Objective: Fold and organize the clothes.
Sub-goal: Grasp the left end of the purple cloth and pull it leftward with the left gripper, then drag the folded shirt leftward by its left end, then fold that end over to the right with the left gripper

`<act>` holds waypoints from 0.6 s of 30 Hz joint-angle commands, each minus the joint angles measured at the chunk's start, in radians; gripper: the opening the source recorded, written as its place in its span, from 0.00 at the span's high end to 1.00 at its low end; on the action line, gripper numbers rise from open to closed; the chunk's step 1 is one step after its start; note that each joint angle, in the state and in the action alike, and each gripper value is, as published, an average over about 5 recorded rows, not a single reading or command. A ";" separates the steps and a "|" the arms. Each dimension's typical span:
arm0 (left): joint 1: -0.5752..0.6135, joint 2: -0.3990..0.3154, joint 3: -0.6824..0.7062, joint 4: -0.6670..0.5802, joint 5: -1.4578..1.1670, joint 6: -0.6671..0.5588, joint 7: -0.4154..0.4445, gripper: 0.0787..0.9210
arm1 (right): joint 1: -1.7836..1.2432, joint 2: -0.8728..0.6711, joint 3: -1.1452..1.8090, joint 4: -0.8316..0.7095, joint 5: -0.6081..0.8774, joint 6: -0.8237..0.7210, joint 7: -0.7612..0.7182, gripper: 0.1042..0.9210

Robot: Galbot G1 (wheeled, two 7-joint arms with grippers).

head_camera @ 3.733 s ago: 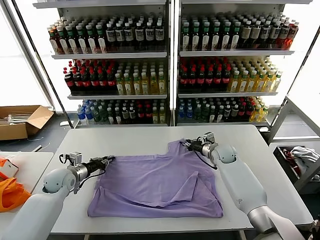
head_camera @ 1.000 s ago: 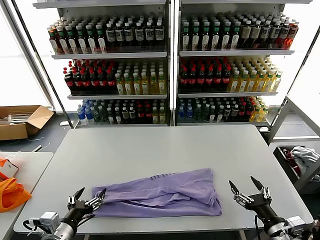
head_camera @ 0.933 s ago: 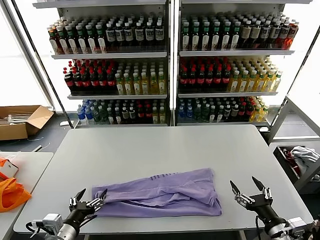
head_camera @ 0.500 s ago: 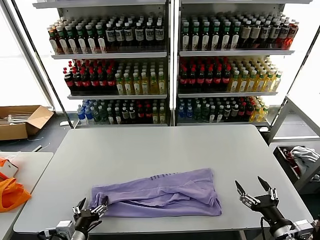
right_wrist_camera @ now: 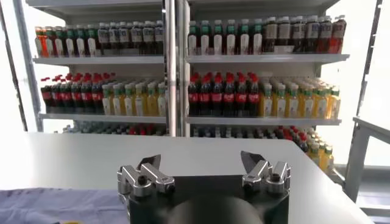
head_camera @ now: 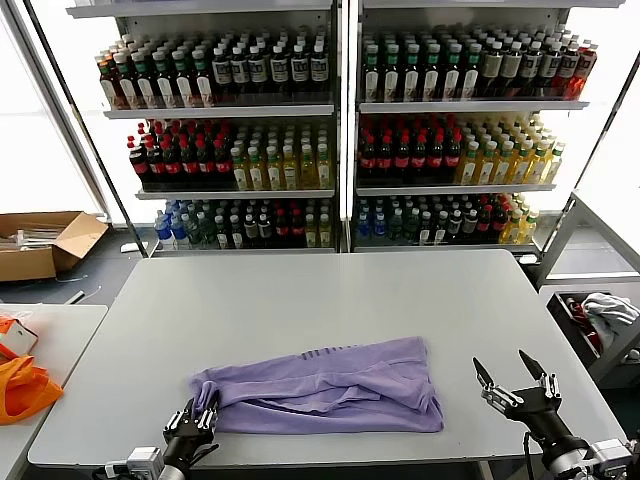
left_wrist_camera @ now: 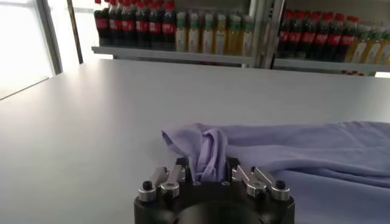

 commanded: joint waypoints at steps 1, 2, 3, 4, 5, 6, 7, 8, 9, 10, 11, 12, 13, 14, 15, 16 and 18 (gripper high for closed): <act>-0.004 0.002 -0.016 0.007 -0.015 -0.034 0.054 0.69 | 0.016 -0.010 0.003 -0.005 0.010 -0.001 0.006 0.12; -0.005 0.009 -0.031 -0.001 -0.015 -0.034 0.062 0.73 | 0.017 -0.010 0.003 -0.006 0.012 -0.001 0.006 0.12; -0.005 0.019 -0.052 -0.010 -0.015 -0.032 0.070 0.76 | 0.017 -0.011 0.002 -0.006 0.013 0.000 0.005 0.12; -0.006 0.031 -0.076 -0.018 -0.010 -0.031 0.081 0.79 | 0.017 -0.011 0.002 -0.006 0.014 0.000 0.005 0.12; -0.007 0.045 -0.105 -0.024 0.000 -0.031 0.094 0.83 | 0.017 -0.012 0.001 -0.006 0.016 0.000 0.005 0.12; -0.010 0.058 -0.138 -0.028 0.011 -0.033 0.109 0.86 | 0.017 -0.013 -0.001 -0.007 0.017 0.000 0.004 0.12; -0.015 0.072 -0.174 -0.028 0.023 -0.036 0.124 0.89 | 0.019 -0.013 -0.003 -0.008 0.017 0.000 0.004 0.12; -0.021 0.086 -0.211 -0.027 0.034 -0.038 0.141 0.91 | 0.022 -0.013 -0.005 -0.009 0.018 0.000 0.004 0.12; -0.029 0.101 -0.249 -0.023 0.041 -0.041 0.156 0.92 | 0.025 -0.012 -0.008 -0.011 0.018 0.000 0.004 0.12; -0.039 0.118 -0.288 -0.014 0.043 -0.042 0.173 0.93 | 0.028 -0.012 -0.012 -0.012 0.018 0.000 0.004 0.12; -0.048 0.138 -0.321 -0.004 0.043 -0.041 0.190 0.93 | 0.031 -0.012 -0.015 -0.012 0.018 0.000 0.004 0.12; -0.058 0.161 -0.353 0.010 0.041 -0.041 0.207 0.93 | 0.033 -0.013 -0.018 -0.012 0.019 0.001 0.003 0.12; -0.069 0.191 -0.386 0.030 0.041 -0.041 0.227 0.93 | 0.034 -0.014 -0.021 -0.012 0.020 0.001 0.003 0.12; -0.079 0.223 -0.416 0.052 0.040 -0.042 0.247 0.93 | 0.035 -0.015 -0.025 -0.012 0.020 0.001 0.003 0.12; -0.087 0.256 -0.442 0.071 0.040 -0.042 0.270 0.93 | 0.036 -0.015 -0.029 -0.012 0.020 0.002 0.003 0.12; -0.094 0.295 -0.469 0.092 0.040 -0.043 0.295 0.93 | 0.037 -0.015 -0.035 -0.012 0.019 0.002 0.003 0.12; -0.105 0.364 -0.511 0.127 0.039 -0.043 0.336 0.93 | 0.039 -0.013 -0.045 -0.013 0.016 0.002 0.003 0.12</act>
